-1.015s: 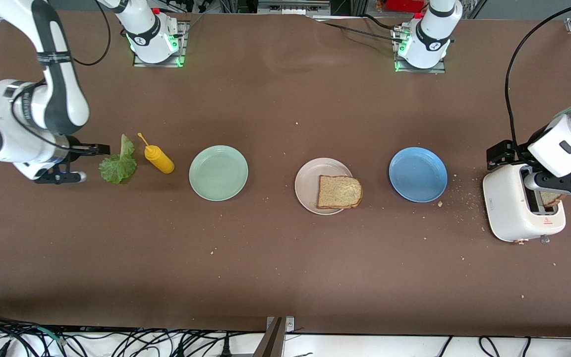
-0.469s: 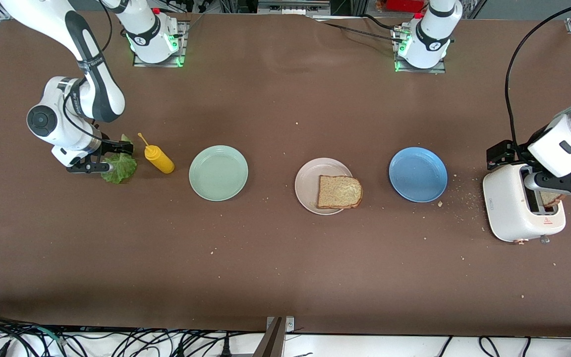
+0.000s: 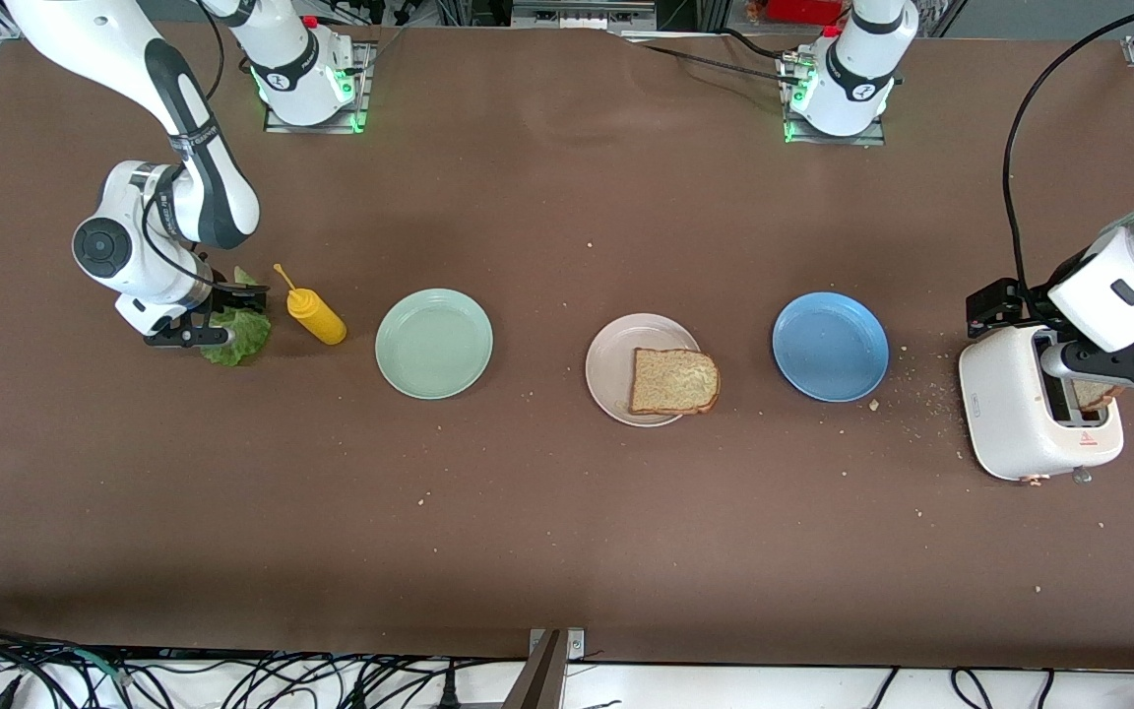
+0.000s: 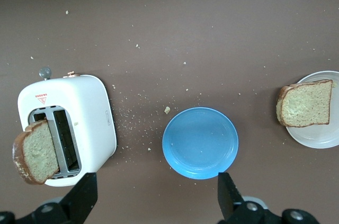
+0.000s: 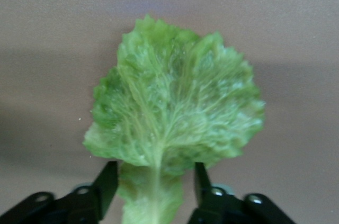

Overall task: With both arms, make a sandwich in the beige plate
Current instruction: 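Lower the right gripper onto the lettuce leaf and grasp its stem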

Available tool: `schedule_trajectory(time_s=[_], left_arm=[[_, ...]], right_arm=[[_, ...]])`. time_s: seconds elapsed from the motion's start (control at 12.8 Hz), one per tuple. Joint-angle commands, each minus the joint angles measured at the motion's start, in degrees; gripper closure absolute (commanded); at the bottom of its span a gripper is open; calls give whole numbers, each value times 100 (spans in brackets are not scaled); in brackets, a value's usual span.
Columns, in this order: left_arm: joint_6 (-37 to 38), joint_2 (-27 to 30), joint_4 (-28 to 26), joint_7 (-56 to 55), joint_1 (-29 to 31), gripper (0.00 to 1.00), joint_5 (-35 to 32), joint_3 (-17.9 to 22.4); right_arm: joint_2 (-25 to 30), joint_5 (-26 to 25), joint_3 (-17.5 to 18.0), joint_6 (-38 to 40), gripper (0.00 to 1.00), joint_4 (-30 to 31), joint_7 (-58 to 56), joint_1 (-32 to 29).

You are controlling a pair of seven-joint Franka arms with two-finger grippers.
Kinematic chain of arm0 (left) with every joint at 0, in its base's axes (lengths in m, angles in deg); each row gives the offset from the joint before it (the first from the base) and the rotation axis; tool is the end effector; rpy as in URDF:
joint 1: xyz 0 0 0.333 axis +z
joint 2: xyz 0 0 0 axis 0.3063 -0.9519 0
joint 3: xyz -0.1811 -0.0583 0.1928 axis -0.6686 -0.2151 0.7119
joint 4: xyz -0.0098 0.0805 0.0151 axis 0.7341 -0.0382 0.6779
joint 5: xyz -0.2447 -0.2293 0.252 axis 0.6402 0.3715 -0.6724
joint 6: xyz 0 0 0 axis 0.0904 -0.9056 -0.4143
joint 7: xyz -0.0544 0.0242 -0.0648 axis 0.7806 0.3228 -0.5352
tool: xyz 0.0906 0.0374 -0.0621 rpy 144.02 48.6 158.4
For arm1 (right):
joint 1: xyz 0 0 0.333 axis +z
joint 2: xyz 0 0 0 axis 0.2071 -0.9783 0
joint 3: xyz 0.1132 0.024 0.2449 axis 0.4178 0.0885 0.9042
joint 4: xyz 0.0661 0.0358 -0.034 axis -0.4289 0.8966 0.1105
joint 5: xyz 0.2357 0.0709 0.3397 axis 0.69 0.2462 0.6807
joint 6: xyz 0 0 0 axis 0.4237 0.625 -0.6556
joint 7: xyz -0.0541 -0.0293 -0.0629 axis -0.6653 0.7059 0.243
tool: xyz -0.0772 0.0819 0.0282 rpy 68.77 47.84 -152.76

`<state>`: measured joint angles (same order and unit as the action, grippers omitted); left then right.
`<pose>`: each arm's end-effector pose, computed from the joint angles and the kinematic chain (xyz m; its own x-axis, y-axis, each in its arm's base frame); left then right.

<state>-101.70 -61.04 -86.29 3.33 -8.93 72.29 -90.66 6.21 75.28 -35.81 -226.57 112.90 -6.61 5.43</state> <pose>0.6498 -0.0425 0.5131 0.9896 -0.1362 -0.0472 -0.1385 -0.9891 -0.0498 0.4876 -0.0466 0.1085 0.9834 0.0522 -0.1735 0.0644 -0.9958 0.0653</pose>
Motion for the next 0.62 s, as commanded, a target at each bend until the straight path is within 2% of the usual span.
schedule_trajectory(time_s=[0.0,0.39,0.55], left_arm=[[36,61,-10,-38,14,0,137,-1],[36,61,-10,-38,14,0,137,-1],[36,61,-10,-38,14,0,137,-1]], right_arm=[[17,-30,25,-78,99,12,9,2],[324,-39,8,27,100,-163,-298,2],[649,-57,-10,508,100,-356,-387,2]])
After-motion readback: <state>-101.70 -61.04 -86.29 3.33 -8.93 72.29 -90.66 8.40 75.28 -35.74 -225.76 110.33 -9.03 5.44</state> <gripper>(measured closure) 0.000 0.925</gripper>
